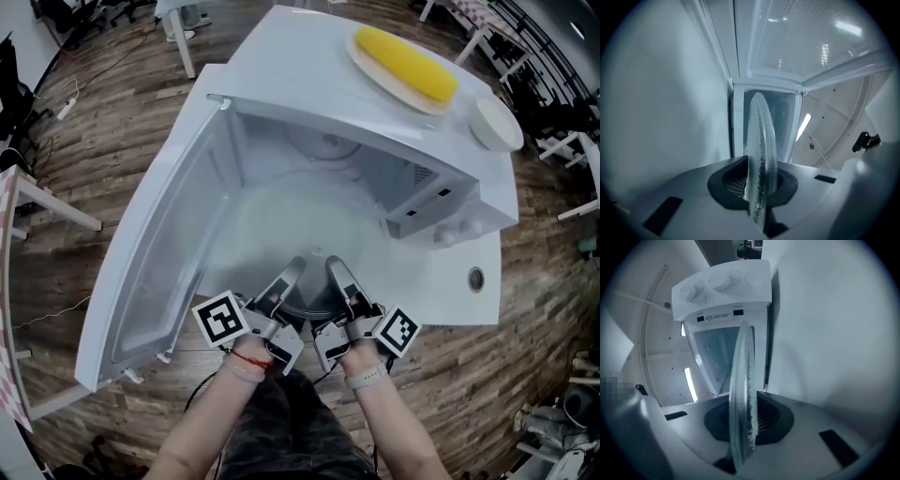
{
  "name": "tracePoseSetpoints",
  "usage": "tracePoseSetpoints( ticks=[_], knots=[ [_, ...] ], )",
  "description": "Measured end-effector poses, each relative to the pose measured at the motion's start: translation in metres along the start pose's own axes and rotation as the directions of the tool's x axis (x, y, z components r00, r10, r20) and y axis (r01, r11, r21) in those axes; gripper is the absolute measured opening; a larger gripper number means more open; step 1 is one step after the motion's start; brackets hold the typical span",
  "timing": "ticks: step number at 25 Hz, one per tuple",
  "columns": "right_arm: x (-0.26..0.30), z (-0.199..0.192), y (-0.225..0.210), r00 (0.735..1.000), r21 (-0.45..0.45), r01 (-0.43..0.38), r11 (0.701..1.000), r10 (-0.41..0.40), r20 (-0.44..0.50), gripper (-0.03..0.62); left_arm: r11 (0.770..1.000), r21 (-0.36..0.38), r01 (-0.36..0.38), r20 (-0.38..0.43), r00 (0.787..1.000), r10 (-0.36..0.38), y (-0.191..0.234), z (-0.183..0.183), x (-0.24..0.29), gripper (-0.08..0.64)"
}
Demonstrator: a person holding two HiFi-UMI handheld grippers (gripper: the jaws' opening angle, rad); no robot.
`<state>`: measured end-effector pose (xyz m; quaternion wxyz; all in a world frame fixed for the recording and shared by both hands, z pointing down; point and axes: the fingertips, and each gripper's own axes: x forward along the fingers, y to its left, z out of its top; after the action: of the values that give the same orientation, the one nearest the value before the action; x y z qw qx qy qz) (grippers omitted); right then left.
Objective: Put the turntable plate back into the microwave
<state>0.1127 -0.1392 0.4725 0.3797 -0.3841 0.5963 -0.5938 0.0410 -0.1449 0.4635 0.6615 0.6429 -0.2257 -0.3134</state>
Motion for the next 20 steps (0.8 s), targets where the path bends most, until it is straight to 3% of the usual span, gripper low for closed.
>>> tracePoseSetpoints(
  ticks=[20],
  knots=[
    [0.046,0.029,-0.005,0.999,0.02,0.036,0.999,-0.036,0.025,0.041,0.999,-0.028,-0.029,-0.022,0.999,0.028,0.008,0.034,0.044,0.031]
  ],
)
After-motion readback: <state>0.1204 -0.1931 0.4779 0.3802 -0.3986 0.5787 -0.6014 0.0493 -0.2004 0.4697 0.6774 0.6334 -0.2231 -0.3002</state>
